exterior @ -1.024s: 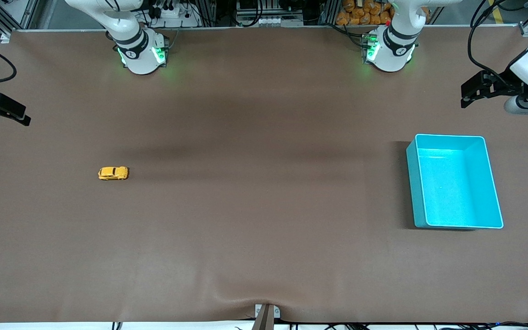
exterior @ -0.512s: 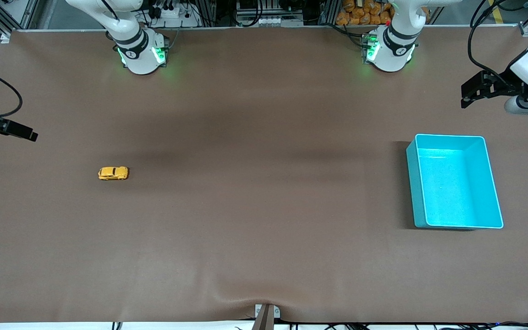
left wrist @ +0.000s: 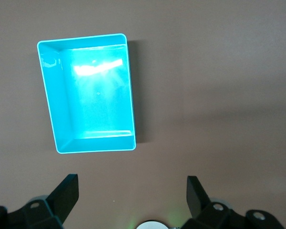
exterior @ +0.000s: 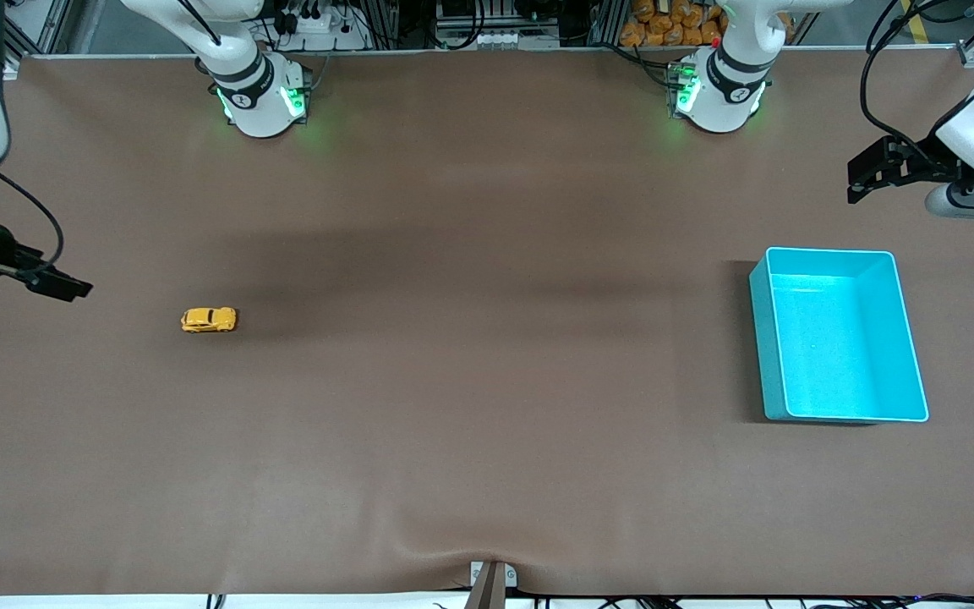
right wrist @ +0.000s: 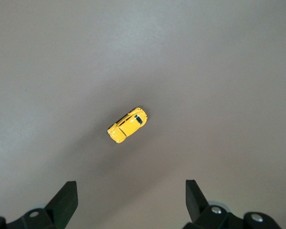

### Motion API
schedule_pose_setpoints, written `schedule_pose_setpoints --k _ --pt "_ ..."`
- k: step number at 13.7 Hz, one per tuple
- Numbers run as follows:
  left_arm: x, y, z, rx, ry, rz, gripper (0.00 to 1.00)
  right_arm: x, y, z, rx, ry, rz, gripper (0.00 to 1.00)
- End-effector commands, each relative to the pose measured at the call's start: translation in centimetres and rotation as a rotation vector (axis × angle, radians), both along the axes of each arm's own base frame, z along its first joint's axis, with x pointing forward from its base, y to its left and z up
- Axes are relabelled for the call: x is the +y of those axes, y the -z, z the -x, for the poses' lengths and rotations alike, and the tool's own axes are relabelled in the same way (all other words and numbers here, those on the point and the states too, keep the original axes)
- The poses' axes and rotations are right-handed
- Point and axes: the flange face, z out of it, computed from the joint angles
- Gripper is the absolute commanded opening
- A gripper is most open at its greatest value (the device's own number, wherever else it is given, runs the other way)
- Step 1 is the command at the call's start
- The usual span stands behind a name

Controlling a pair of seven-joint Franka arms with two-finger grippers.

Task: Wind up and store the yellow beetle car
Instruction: 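Move the right gripper toward the yellow toy car, then lower the open right gripper over the yellow car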

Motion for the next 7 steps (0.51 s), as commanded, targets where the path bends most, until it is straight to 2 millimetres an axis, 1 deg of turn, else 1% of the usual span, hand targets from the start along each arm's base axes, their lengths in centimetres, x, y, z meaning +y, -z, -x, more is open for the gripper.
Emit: schedule_pose_setpoints --k 1,2,4,5,7 --pt "-0.1 0.1 -0.2 -0.011 0.016 -0.006 1.00 0.4 2.1 0.0 0.009 0.188 -0.017 1.00" --pt "-0.1 0.4 -0.5 -0.007 0.015 -0.006 1.00 0.7 2.9 -0.2 0.014 0.236 -0.012 1.00" --pt "-0.2 0.8 -0.7 -0.007 0.016 -0.004 1.00 1.1 5.1 0.0 0.008 0.302 -0.002 1.00" --pt "-0.2 0.9 -0.8 -0.007 0.017 -0.004 1.00 1.0 5.7 -0.2 -0.007 0.385 0.010 1.00" --pt "-0.8 1.0 -0.8 -0.006 0.027 -0.004 1.00 1.6 7.8 0.1 -0.016 0.488 0.028 1.00"
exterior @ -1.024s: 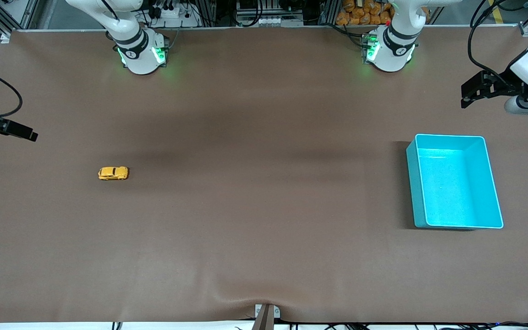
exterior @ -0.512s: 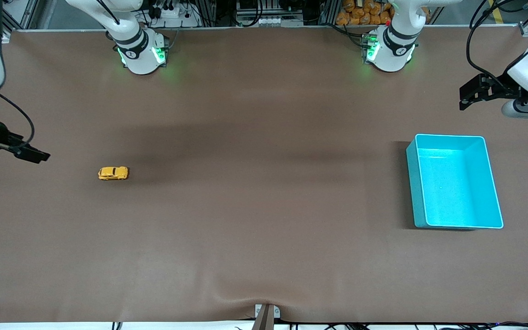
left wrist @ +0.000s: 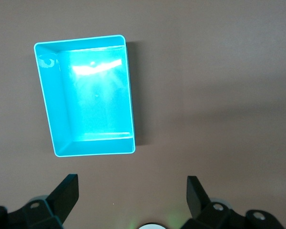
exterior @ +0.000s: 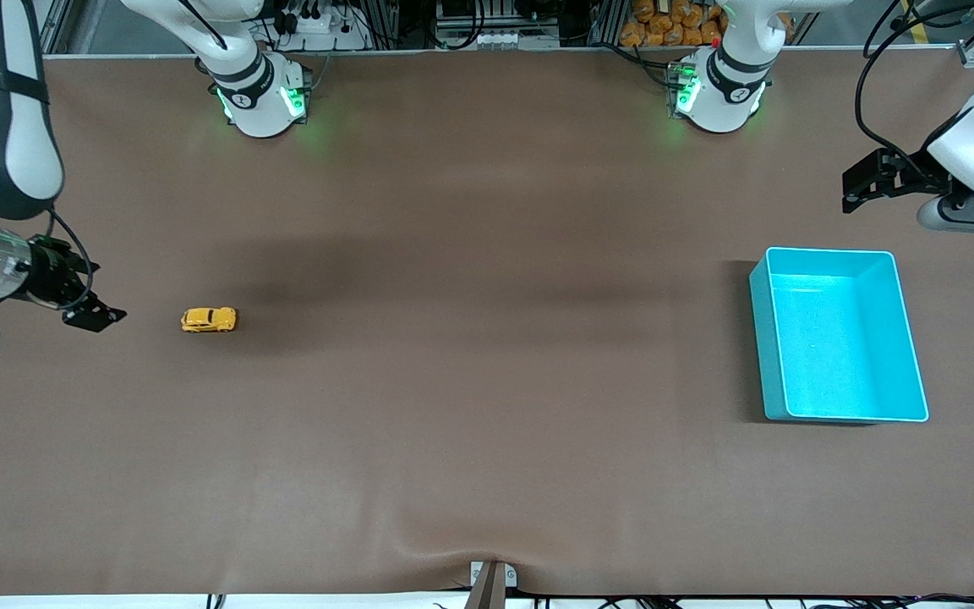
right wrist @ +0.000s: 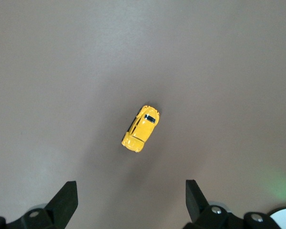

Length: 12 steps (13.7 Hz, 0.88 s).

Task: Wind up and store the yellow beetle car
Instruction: 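Lower the open right gripper over the yellow car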

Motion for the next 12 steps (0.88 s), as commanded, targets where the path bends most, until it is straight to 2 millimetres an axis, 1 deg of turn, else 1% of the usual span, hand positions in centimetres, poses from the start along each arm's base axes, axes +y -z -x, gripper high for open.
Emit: schedule_pose_setpoints --k 1,3,4,6,7,9,12 --pt "-0.8 0.0 0.0 -0.009 0.027 -0.005 1.00 0.7 2.1 0.7 -0.010 0.146 0.010 1.00" --pt "-1.3 0.6 -0.4 -0.005 0.035 0.001 1.00 1.0 3.8 1.0 -0.019 0.230 0.025 1.00" --pt "-2.0 0.6 -0.4 -0.009 0.047 0.015 1.00 1.5 4.9 1.2 -0.023 0.260 0.031 1.00" --pt "-2.1 0.7 -0.4 -0.009 0.048 0.018 1.00 1.5 6.4 1.4 -0.064 0.358 0.041 1.00" --pt "-2.2 0.7 -0.4 -0.009 0.050 0.019 1.00 1.5 7.5 1.3 -0.054 0.387 0.047 1.00" --pt "-2.2 1.0 -0.7 -0.007 0.048 0.019 1.00 1.3 9.1 1.1 -0.046 0.475 0.059 1.00" --pt "-2.1 0.8 -0.9 -0.021 0.047 0.022 1.00 1.4 11.1 1.6 -0.049 0.544 0.069 1.00"
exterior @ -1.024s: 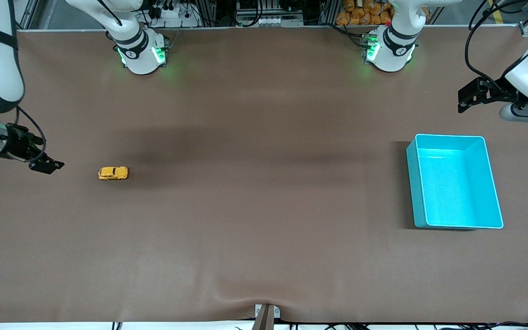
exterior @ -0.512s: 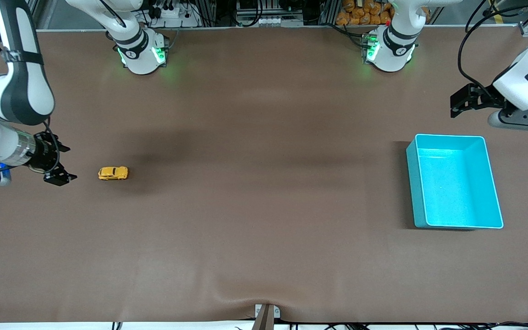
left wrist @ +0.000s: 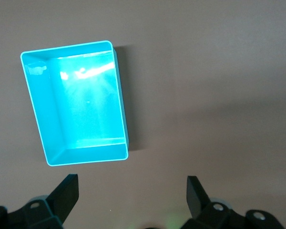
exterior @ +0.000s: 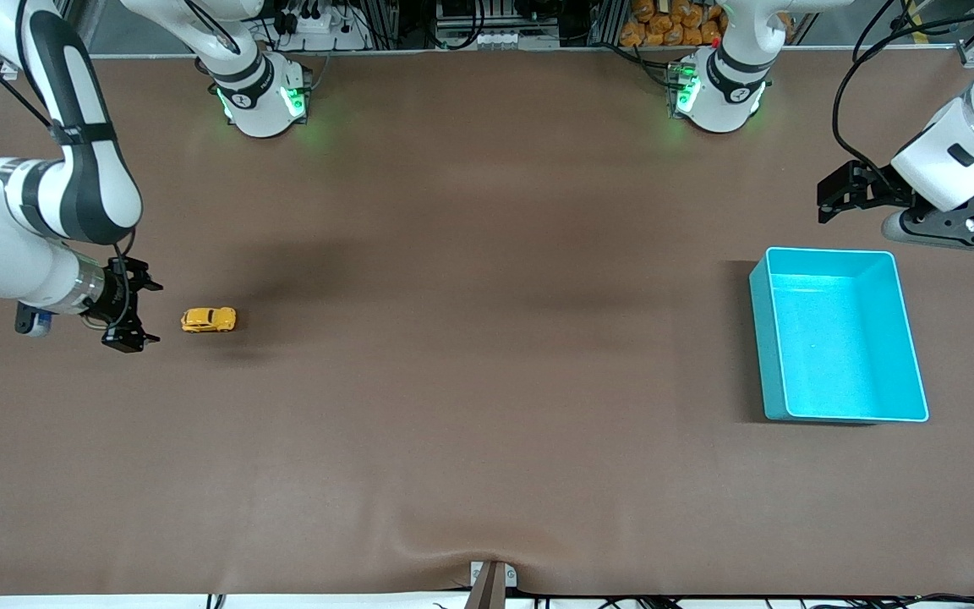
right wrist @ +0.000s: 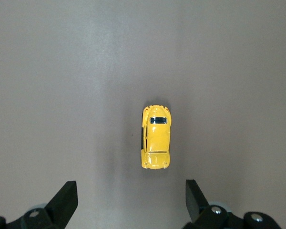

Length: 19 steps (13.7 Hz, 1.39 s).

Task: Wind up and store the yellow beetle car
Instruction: 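Lower the open right gripper over the yellow car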

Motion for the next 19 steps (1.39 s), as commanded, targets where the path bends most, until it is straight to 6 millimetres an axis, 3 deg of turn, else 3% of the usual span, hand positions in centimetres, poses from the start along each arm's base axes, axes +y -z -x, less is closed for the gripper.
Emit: schedule_pose_setpoints --k 1,6,14,19 --pt "0.3 -0.7 0.0 -0.023 0.006 0.016 1.00 0.2 1.7 0.7 -0.013 0.059 -0.003 1.00" --pt "-0.3 -0.5 0.1 -0.017 0.017 0.014 1.00 0.0 4.8 2.3 -0.054 0.100 0.008 1.00" --pt "-0.4 -0.3 0.0 -0.018 0.018 0.010 1.00 1.0 10.0 2.8 -0.031 0.127 0.019 1.00" --pt "-0.7 -0.5 -0.3 -0.037 0.022 0.016 1.00 0.9 11.8 3.7 -0.022 0.127 0.023 1.00"
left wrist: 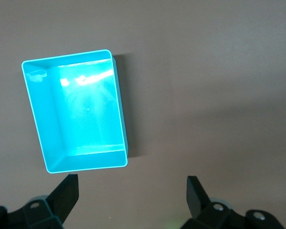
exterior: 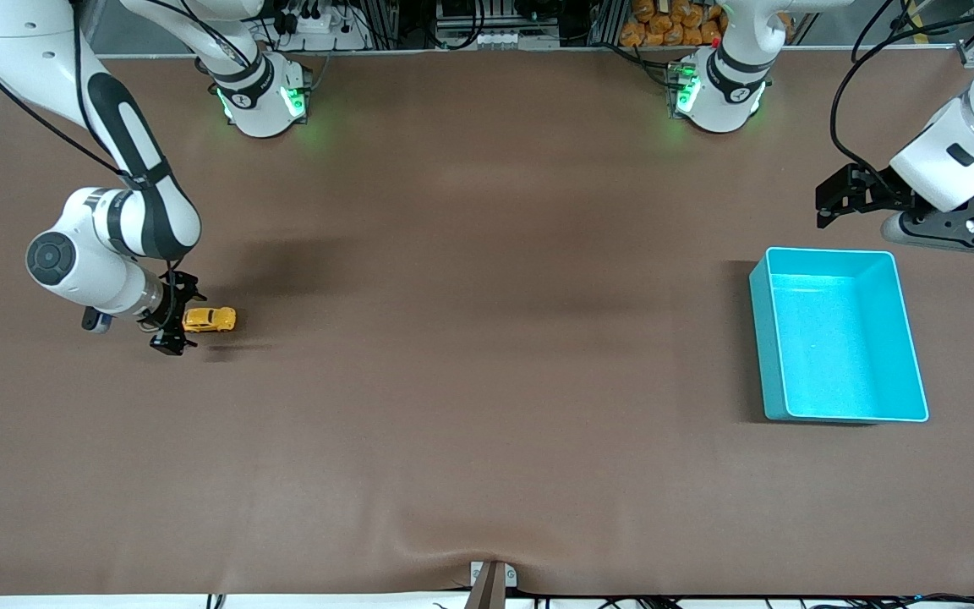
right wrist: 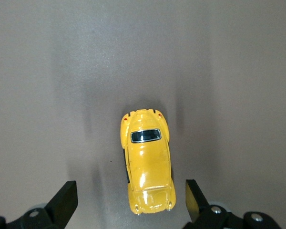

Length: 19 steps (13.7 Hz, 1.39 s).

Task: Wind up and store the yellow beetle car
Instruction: 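Close the right gripper on the car while the left gripper approaches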

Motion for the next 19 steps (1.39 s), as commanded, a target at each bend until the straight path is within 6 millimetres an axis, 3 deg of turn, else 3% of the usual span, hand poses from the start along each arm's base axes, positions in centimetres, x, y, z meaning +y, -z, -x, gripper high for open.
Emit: schedule_pose_setpoints --k 1,4,8,12,14,15,16,19 --pt "-0.1 0.1 -0.2 -0.003 0.012 0.011 1.00 0.2 1.1 1.4 0.000 0.017 -0.002 1.00" --pt "0.2 0.8 -0.7 0.005 0.006 0.013 1.00 -0.2 1.4 1.9 -0.015 0.016 0.000 0.97" --pt "0.4 0.7 -0.8 -0.002 0.002 0.015 1.00 -0.2 1.1 2.1 -0.014 0.015 -0.001 0.77" --pt "0.6 0.9 -0.8 0.001 -0.001 0.013 1.00 -0.2 1.3 2.2 -0.011 0.015 -0.001 0.67" --pt "0.6 1.0 -0.8 0.004 0.000 0.013 1.00 -0.1 1.4 2.3 -0.009 0.014 -0.001 0.55" --pt "0.6 1.0 -0.8 0.004 0.000 0.013 1.00 -0.2 1.4 2.3 -0.009 0.015 -0.001 0.35" --pt "0.7 0.9 -0.8 0.001 -0.003 0.013 1.00 -0.2 1.6 2.4 -0.005 0.016 -0.001 0.26" --pt "0.7 1.2 -1.1 0.001 -0.001 0.014 1.00 -0.1 1.9 2.4 0.000 0.015 -0.001 0.26"
